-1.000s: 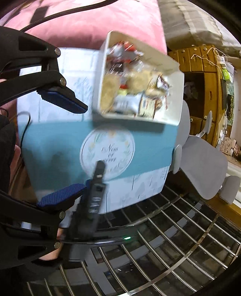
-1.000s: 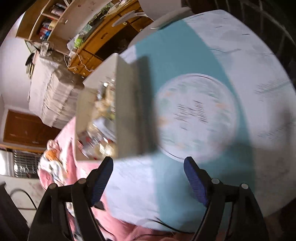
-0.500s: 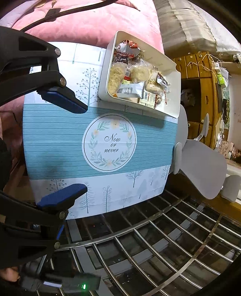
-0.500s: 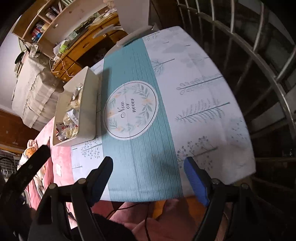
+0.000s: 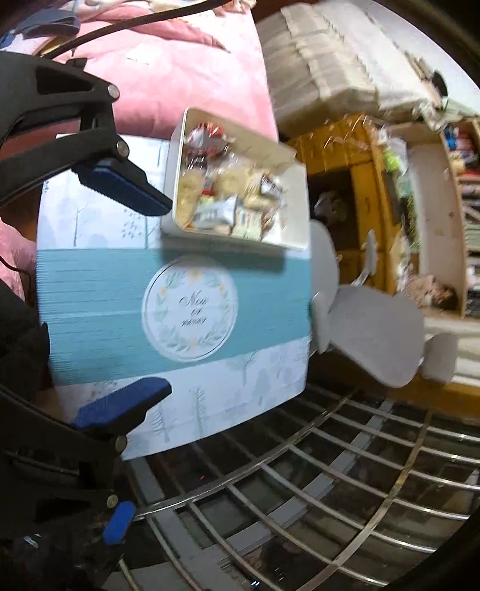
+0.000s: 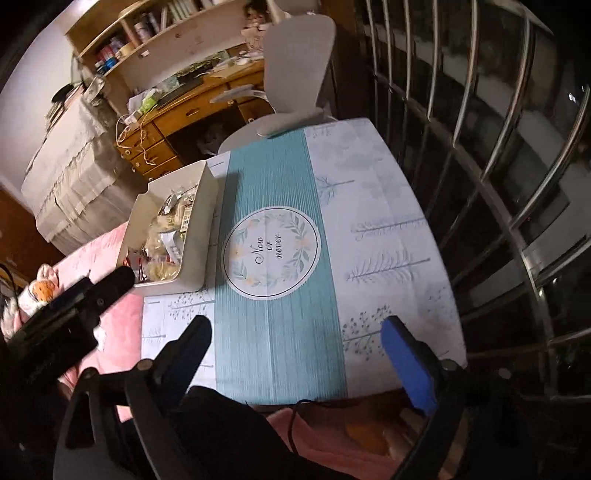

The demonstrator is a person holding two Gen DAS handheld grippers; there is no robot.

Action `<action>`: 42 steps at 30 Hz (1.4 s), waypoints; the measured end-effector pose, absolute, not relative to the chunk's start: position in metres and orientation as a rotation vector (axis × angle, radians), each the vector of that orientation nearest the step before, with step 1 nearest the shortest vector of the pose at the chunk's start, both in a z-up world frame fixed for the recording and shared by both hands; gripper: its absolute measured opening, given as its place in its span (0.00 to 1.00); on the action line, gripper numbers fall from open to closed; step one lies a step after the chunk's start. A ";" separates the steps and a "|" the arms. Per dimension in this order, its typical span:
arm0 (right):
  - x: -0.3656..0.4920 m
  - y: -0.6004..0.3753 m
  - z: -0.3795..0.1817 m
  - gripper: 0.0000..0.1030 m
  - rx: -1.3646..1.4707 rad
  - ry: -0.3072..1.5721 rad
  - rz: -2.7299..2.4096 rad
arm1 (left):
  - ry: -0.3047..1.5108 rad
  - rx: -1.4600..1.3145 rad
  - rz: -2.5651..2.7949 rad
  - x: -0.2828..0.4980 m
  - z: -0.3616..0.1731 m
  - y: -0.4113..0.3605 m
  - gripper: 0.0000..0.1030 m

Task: Organize snacks

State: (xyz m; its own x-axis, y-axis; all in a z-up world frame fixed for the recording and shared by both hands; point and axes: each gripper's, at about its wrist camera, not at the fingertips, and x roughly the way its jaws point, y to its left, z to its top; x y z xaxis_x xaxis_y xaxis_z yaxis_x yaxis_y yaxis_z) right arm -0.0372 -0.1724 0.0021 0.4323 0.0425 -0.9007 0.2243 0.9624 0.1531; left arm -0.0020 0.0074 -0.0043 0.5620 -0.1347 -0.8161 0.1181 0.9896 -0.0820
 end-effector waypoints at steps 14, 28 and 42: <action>-0.047 -0.169 -0.004 0.98 0.184 1.110 -0.131 | 0.986 0.036 -0.031 -0.021 -0.022 0.004 0.99; -0.048 -0.172 -0.009 0.98 0.198 1.125 -0.122 | 0.996 0.072 -0.002 -0.025 -0.022 -0.001 0.99; -0.055 -0.182 -0.015 0.98 0.202 1.142 -0.123 | 0.998 0.073 0.001 -0.029 -0.023 -0.009 0.99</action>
